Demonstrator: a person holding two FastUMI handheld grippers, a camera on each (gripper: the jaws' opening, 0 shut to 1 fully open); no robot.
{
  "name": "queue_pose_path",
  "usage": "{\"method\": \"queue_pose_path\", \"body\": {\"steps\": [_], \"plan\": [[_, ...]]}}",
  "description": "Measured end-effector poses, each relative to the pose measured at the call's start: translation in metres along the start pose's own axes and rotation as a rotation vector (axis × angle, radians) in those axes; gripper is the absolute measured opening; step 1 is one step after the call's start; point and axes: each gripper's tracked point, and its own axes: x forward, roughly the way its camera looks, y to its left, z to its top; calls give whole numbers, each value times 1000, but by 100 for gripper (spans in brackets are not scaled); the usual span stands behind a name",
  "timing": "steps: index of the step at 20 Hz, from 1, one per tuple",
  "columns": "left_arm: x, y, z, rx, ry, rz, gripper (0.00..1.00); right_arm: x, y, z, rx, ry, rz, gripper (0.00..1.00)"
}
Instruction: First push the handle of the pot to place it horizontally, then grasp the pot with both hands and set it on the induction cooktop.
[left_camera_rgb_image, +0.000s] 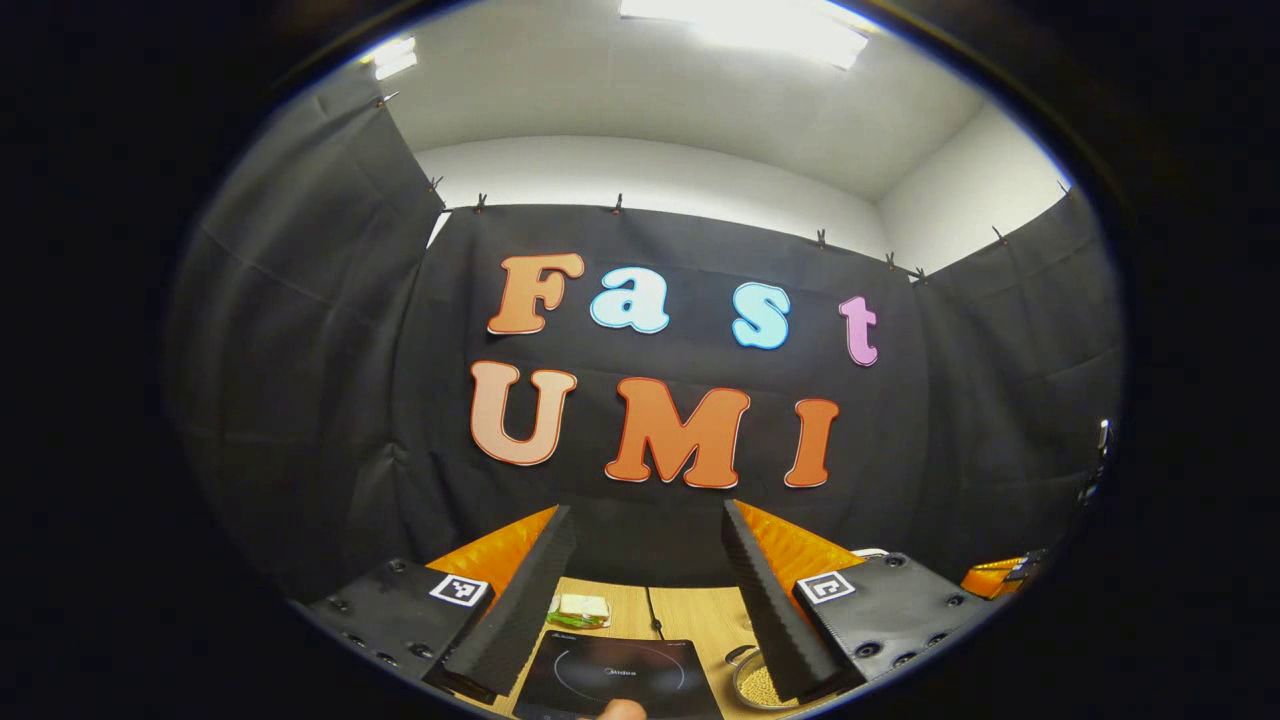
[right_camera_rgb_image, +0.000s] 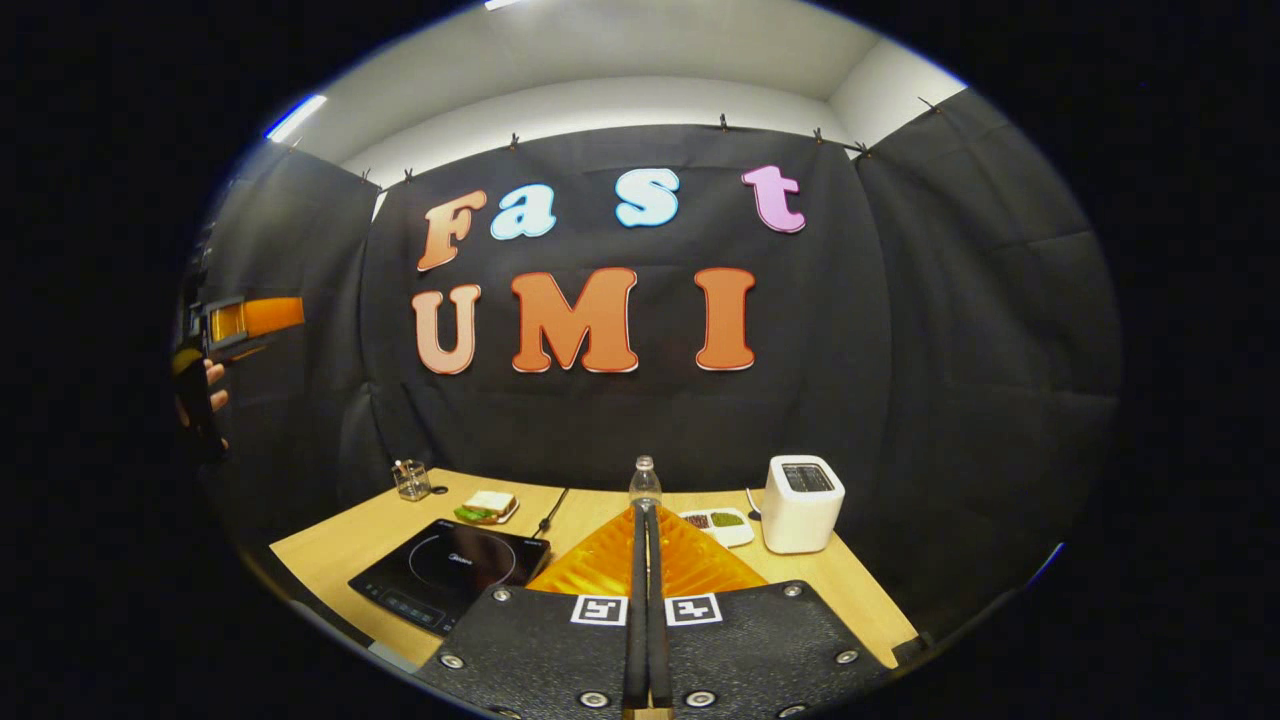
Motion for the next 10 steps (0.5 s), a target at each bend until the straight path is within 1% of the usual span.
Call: {"method": "queue_pose_path", "body": {"steps": [2, 6, 10], "plan": [[0, 5, -1, -9, 2, 5, 99, -4, -3, -21, -3, 38, -2, 0], [1, 17, -8, -13, 16, 32, 95, -6, -7, -64, 10, 130, -1, 0], [-2, 24, -6, -5, 11, 49, 97, -9, -15, -105, 11, 218, -15, 0]]}}
